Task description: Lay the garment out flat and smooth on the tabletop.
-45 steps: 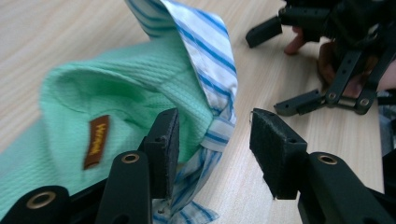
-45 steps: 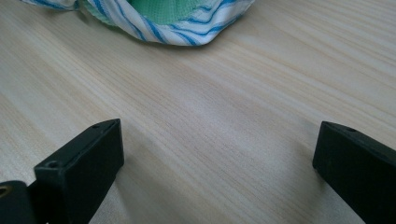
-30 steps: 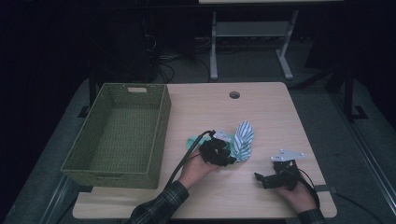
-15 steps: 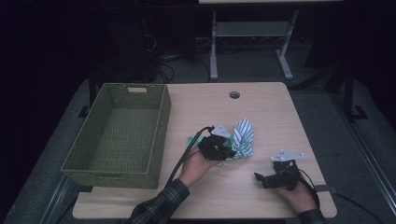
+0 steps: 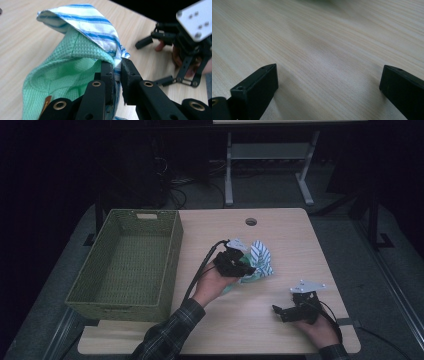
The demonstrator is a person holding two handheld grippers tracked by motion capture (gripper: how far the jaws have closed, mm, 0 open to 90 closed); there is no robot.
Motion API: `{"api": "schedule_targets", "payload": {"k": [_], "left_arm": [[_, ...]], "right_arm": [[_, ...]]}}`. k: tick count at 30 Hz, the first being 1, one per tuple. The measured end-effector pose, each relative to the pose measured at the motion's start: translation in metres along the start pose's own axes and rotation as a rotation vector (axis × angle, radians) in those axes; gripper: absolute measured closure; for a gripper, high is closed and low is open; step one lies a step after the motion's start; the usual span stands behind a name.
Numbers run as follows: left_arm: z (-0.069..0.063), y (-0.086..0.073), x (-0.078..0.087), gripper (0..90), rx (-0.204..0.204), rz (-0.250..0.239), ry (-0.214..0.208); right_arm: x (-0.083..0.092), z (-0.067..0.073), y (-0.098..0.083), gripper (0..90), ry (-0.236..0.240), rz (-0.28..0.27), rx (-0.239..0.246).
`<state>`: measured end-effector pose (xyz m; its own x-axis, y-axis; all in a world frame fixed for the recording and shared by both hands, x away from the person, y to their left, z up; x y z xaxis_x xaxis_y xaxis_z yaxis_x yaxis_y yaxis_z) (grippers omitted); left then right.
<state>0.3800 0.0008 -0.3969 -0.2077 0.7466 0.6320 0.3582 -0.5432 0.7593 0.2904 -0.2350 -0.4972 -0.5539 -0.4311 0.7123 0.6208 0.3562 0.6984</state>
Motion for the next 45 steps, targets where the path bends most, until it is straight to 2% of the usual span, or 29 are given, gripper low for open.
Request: {"api": "schedule_targets", "payload": {"k": [6,13,20,27,29,32,35,37,40,45], "left_arm": [[0.014,0.013,0.0,80.9,0.027,-0.027,0.006],[0.037,0.021,-0.004,80.5,0.062,-0.028,0.021],[0.058,0.02,-0.018,79.2,0.107,-0.026,0.034],[0.072,0.011,-0.034,77.3,0.117,0.01,0.059],[0.075,0.009,-0.035,74.3,0.111,0.021,0.07],[0.075,0.009,-0.034,64.6,0.106,0.014,0.088],[0.073,0.011,-0.026,56.5,0.094,-0.001,0.104],[0.072,0.012,-0.019,55.2,0.083,-0.001,0.117],[0.07,0.009,-0.009,60.1,0.063,0.012,0.156],[0.071,-0.005,0.003,76.6,0.083,0.022,0.187]], "right_arm": [[0.0,0.0,0.0,1.5,0.0,0.0,0.0],[0.0,0.0,0.0,1.5,0.0,0.0,-0.001],[0.0,0.0,0.0,1.5,0.0,0.0,-0.002],[0.0,0.0,0.0,1.4,0.0,-0.002,0.0],[0.0,0.0,0.0,1.5,0.0,-0.002,0.0],[0.0,0.0,0.0,1.5,0.0,-0.003,0.003],[0.0,0.0,0.0,1.5,0.001,-0.001,0.0],[0.0,0.0,0.0,1.5,0.001,-0.001,0.0],[0.0,0.0,0.0,1.5,0.001,-0.002,-0.001],[0.0,0.0,0.0,1.5,0.001,-0.001,-0.002]]}}
Point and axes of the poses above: each handheld gripper's, and its own axes: x roughly backward along the jaws, y roughly out of its top, z roughly to its left, the point moved 2 cm from there along -x, roughly forward along the jaws, and after that the axes turned 3 degrees about -x, right-handed, at the moved point
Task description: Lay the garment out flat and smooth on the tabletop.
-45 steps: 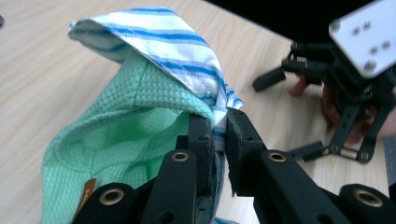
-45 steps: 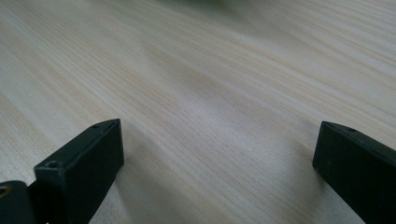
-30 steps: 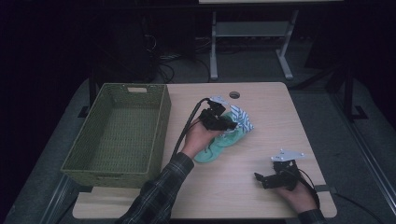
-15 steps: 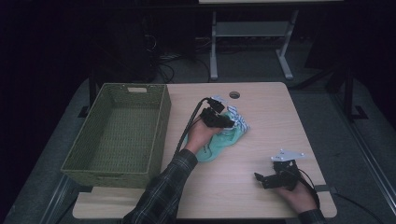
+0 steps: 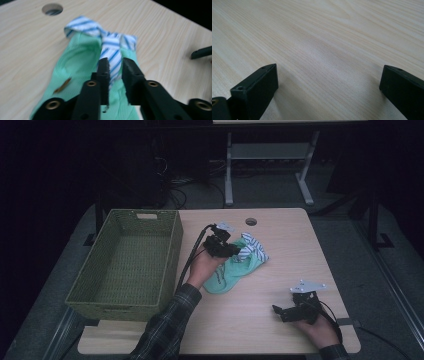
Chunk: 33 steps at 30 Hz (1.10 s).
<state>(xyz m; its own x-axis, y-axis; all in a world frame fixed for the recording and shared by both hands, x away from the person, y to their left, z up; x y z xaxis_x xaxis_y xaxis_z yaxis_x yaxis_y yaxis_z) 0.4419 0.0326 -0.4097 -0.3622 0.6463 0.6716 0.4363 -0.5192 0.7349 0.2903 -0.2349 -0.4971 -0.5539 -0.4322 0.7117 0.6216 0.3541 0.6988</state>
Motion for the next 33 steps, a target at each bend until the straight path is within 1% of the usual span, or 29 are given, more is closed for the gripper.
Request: {"api": "schedule_targets", "payload": {"k": [3,5,8,9,11,13,15,17,20,22,26,29,30,31,32,33], "left_arm": [[0.0,-0.009,0.002,83.4,0.022,0.008,0.0],[-0.003,-0.016,0.003,86.2,0.028,0.012,0.001],[-0.01,-0.026,0.003,87.4,0.027,0.027,-0.003],[-0.013,-0.03,0.003,86.2,0.017,0.033,0.001],[-0.017,-0.035,0.003,82.2,0.013,0.045,0.013],[-0.021,-0.042,0.002,79.4,0.005,0.06,0.013],[-0.022,-0.048,0.0,77.2,0.004,0.074,0.021],[-0.023,-0.053,-0.001,76.3,0.014,0.077,0.02],[-0.022,-0.059,-0.001,73.5,0.009,0.088,0.028],[-0.022,-0.061,-0.001,69.7,0.015,0.09,0.037],[-0.019,-0.067,-0.002,65.1,0.032,0.098,0.041],[-0.019,-0.072,-0.004,64.6,0.043,0.105,0.034],[-0.018,-0.073,-0.005,64.6,0.04,0.117,0.03],[-0.018,-0.074,-0.006,64.6,0.043,0.116,0.029],[-0.018,-0.075,-0.008,64.7,0.041,0.126,0.026],[-0.017,-0.076,-0.009,65.0,0.038,0.133,0.031]], "right_arm": [[0.0,0.0,0.0,1.5,0.0,0.0,0.002],[0.0,0.0,0.0,1.5,0.0,0.0,0.001],[0.0,0.0,0.0,1.5,0.0,0.0,0.002],[0.0,0.0,0.0,1.5,-0.001,0.0,0.003],[0.0,0.0,0.0,1.5,-0.001,0.0,0.003],[0.0,0.0,0.0,1.5,-0.001,0.001,0.003],[0.0,0.0,0.0,1.5,-0.001,0.001,0.003],[0.0,0.0,0.0,1.5,-0.001,0.0,0.003],[0.0,0.0,0.0,1.5,-0.001,0.0,0.003],[0.0,0.0,0.0,1.5,-0.001,0.0,0.003],[0.0,0.0,0.0,1.5,-0.001,0.0,0.003],[0.0,0.0,0.0,1.4,-0.001,0.0,0.003],[0.0,0.0,0.0,1.5,-0.001,0.0,0.003],[0.0,0.0,0.0,1.4,-0.001,0.0,0.003],[0.0,0.0,0.0,1.5,-0.001,0.0,0.003],[0.0,0.0,0.0,1.5,-0.001,0.0,0.003]]}}
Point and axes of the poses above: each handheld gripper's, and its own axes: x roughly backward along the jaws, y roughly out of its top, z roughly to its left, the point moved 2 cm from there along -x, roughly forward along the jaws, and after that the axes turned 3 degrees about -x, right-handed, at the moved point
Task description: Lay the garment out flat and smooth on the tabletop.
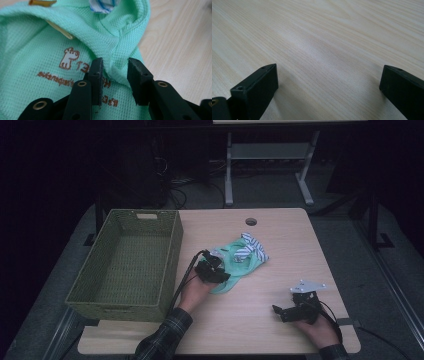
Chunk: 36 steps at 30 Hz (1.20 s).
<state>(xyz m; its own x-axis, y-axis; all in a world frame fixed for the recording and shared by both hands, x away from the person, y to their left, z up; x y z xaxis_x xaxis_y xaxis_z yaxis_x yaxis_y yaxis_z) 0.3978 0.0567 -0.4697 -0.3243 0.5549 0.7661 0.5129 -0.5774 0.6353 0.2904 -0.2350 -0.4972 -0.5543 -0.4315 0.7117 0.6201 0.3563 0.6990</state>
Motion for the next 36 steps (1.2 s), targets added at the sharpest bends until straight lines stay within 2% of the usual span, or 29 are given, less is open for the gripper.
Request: {"api": "schedule_targets", "payload": {"k": [3,6,8,11,15,17,24,30,34,36], "left_arm": [[0.001,-0.001,-0.003,65.4,0.011,0.005,-0.003],[0.002,-0.002,-0.005,71.6,0.016,0.006,0.0],[0.003,-0.002,-0.004,72.4,0.026,0.005,0.018],[0.004,-0.002,-0.004,64.9,0.05,-0.012,0.027],[0.003,-0.002,-0.005,56.2,0.045,-0.014,0.03],[0.003,-0.002,-0.006,55.6,0.034,-0.01,0.028],[0.0,-0.002,-0.007,82.2,0.026,-0.013,-0.004],[-0.012,0.004,0.0,83.0,-0.004,-0.043,-0.012],[-0.022,0.01,0.004,81.9,-0.034,-0.056,-0.035],[-0.028,0.013,0.005,82.1,-0.036,-0.066,-0.049]], "right_arm": [[0.0,0.0,0.0,1.5,0.0,0.0,0.001],[0.0,0.0,0.0,1.5,0.0,0.0,0.0],[0.0,0.0,0.0,1.5,0.0,0.0,0.0],[0.0,0.0,0.0,1.5,0.0,0.0,0.001],[0.0,0.0,0.0,1.5,0.0,0.0,0.0],[0.0,0.0,0.0,1.5,0.0,0.0,0.001],[0.0,0.0,0.0,1.4,0.0,0.0,0.001],[0.0,0.0,0.0,1.5,0.0,0.001,0.001],[0.0,0.0,0.0,1.5,0.0,0.0,0.0],[0.0,0.0,0.0,1.5,0.0,0.0,0.0]]}}
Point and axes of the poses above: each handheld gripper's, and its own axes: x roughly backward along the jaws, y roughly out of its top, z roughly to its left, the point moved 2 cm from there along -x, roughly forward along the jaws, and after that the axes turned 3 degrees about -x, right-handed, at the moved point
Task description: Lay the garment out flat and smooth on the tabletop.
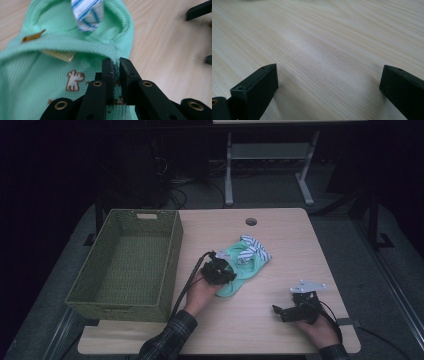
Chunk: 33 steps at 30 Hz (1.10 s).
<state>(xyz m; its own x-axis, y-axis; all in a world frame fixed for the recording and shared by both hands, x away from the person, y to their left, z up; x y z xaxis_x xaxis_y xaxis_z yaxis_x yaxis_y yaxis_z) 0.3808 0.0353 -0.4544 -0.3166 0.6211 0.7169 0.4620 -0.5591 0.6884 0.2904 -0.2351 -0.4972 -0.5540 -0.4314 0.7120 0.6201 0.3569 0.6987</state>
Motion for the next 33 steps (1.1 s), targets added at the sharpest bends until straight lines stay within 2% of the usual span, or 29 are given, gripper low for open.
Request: {"api": "schedule_targets", "payload": {"k": [2,4,8,9,14,18,21,22,24,27,30,33], "left_arm": [[-0.006,0.003,-0.001,82.4,-0.002,-0.004,-0.03],[-0.012,0.004,-0.003,82.4,-0.022,0.0,-0.053],[-0.031,0.006,-0.013,82.0,-0.043,0.009,-0.1],[-0.034,0.006,-0.015,81.7,-0.063,0.02,-0.107],[-0.051,0.007,-0.024,76.4,-0.095,0.029,-0.143],[-0.054,0.011,-0.016,63.9,-0.115,0.005,-0.126],[-0.048,0.013,-0.003,61.4,-0.117,-0.011,-0.098],[-0.045,0.013,0.001,60.8,-0.112,-0.02,-0.086],[-0.039,0.009,0.01,59.8,-0.114,-0.022,-0.056],[-0.03,0.001,0.02,58.6,-0.097,-0.022,-0.021],[-0.022,-0.008,0.026,55.6,-0.081,-0.021,0.021],[-0.015,-0.016,0.029,53.8,-0.057,-0.02,0.05]], "right_arm": [[0.0,0.0,0.0,1.5,0.0,0.0,-0.001],[0.0,0.0,0.0,1.5,0.0,0.0,0.0],[0.0,0.0,0.0,1.5,-0.001,-0.002,0.003],[0.0,0.0,0.0,1.4,0.0,0.0,0.001],[0.0,0.0,0.0,1.5,0.0,0.0,0.0],[0.0,0.0,0.0,1.5,0.0,0.0,0.0],[0.0,0.001,0.0,3.3,-0.001,-0.005,-0.001],[0.001,0.001,0.0,5.1,-0.002,-0.006,0.001],[0.003,0.002,0.0,16.3,0.003,-0.014,0.006],[0.007,0.004,0.006,23.0,-0.002,-0.014,0.007],[0.01,0.009,0.014,30.3,0.01,-0.042,0.014],[0.009,0.016,0.021,33.4,0.027,-0.055,0.016]]}}
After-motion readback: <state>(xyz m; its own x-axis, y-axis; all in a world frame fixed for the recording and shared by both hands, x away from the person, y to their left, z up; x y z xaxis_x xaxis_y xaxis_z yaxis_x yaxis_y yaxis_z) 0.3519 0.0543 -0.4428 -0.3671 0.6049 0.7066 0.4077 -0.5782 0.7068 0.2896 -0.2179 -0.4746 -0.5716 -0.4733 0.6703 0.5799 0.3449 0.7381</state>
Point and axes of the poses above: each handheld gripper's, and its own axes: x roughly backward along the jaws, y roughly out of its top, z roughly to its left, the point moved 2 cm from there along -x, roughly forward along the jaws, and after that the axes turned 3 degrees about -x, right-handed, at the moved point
